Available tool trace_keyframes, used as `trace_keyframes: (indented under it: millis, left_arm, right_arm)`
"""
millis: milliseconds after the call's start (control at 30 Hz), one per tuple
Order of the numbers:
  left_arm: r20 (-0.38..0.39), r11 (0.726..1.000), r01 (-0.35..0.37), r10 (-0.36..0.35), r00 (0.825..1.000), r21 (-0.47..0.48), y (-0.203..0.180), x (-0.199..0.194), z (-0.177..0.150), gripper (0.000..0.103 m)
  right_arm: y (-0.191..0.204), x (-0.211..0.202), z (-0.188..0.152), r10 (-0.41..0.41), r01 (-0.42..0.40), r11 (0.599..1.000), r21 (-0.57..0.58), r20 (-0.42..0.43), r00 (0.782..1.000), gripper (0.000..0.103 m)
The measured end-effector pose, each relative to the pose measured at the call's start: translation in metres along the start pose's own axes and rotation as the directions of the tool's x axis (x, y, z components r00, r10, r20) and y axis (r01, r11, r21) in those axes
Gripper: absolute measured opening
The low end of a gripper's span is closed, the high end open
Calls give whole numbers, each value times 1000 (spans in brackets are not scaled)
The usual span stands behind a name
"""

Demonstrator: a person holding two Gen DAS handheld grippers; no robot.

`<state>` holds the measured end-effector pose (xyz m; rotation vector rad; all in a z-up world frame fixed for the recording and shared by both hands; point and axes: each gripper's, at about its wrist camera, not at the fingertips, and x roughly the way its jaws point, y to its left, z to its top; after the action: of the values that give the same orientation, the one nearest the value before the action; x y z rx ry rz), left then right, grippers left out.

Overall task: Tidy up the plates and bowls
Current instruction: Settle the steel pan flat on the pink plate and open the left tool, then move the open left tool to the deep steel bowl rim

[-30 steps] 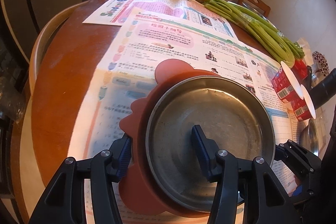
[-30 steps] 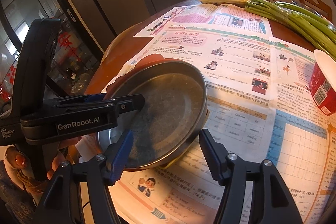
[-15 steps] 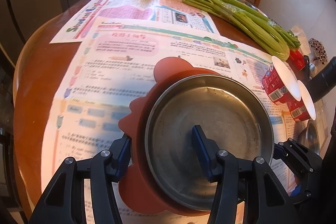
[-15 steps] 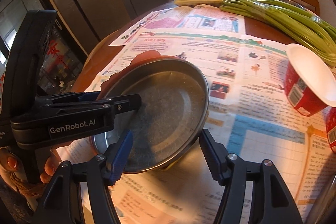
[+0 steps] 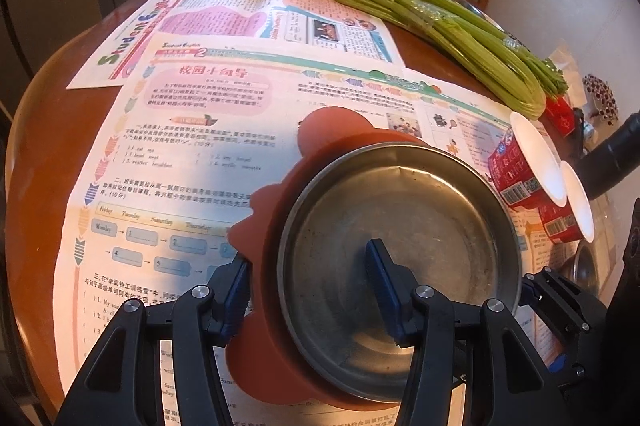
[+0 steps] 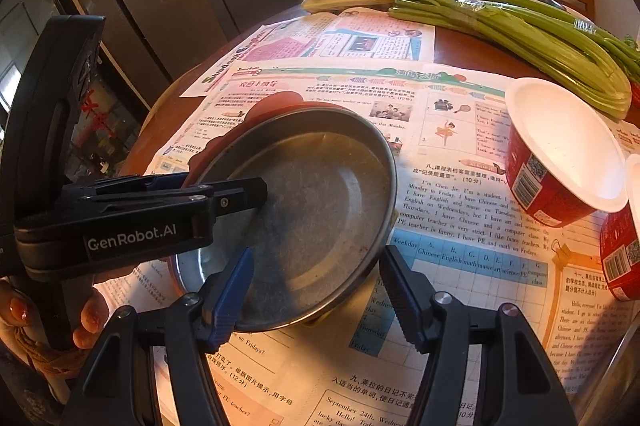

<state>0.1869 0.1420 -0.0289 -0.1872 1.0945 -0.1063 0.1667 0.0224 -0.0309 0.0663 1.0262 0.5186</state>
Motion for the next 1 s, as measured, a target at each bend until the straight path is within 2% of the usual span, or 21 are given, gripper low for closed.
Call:
trace_keyframes:
  millis: [100, 467, 1000]
  left_arm:
    - [10, 1000, -26, 26, 1000, -7, 5, -2, 0, 56]
    - [79, 996, -54, 59, 995, -66, 25, -30, -2, 56]
    - [167, 999, -27, 33, 985, -41, -5, -68, -15, 56]
  right_arm:
    - [-1, 0, 0, 12, -12, 1000, 14, 2, 1000, 66]
    - [-1, -10, 0, -34, 33, 999, 15, 45, 998, 66]
    - [-7, -58, -3, -54, 53, 999, 13, 158, 986, 66]
